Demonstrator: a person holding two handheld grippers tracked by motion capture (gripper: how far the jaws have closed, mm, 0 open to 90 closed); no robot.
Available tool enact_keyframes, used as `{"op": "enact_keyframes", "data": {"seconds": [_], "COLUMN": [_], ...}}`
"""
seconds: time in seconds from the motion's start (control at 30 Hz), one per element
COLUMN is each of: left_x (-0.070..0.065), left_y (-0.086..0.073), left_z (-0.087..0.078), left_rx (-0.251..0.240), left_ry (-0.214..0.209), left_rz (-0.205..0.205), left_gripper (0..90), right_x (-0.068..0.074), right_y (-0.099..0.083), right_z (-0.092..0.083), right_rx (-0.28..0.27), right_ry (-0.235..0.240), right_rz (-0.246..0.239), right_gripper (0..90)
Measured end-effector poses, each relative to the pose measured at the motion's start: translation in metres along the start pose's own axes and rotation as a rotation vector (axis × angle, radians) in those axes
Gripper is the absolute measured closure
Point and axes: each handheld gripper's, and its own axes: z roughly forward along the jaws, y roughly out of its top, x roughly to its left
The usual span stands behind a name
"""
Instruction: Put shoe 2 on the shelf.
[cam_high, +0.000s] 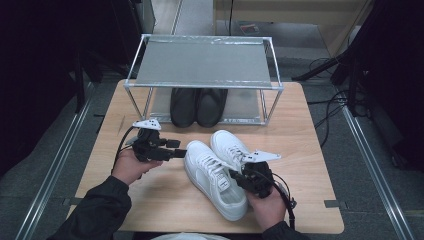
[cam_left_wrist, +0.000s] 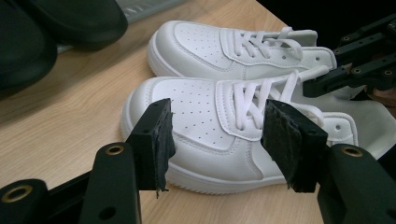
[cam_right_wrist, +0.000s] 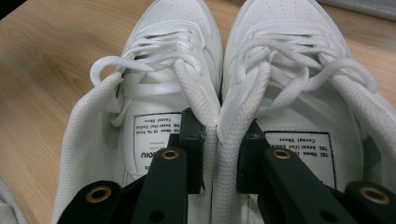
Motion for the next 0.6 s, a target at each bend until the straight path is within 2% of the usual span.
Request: {"op": "enact_keyframes", "data": {"seconds": [0.17, 0.33, 0.43, 0.6], "left_x": [0.005, 0.012, 0.015, 0.02], "left_y": [-0.002, -0.009, -0.014, -0.024], "left_z": [-0.011, -0.026, -0.036, -0.055], "left_rx": [-0.02, -0.041, -0.051, -0.077], "left_ry": [0.03, 0.081, 0.116, 0.161], "left_rz": [-0.011, -0.029, -0.044, -0.073], "left_gripper": [43.2, 43.1, 43.1, 43.2], "right_x": [-0.003, 0.003, 0.003, 0.0], "right_y": [0.007, 0.019, 0.028, 0.05], "right_z": [-0.002, -0.006, -0.007, -0.008], "right_rx": [0.013, 0.026, 0.031, 0.04], "right_ry": [0.031, 0.071, 0.118, 0.194], "right_rz": [-0.007, -0.09, -0.122, -0.202], "right_gripper": [79.0, 79.0, 78.9, 79.0]}}
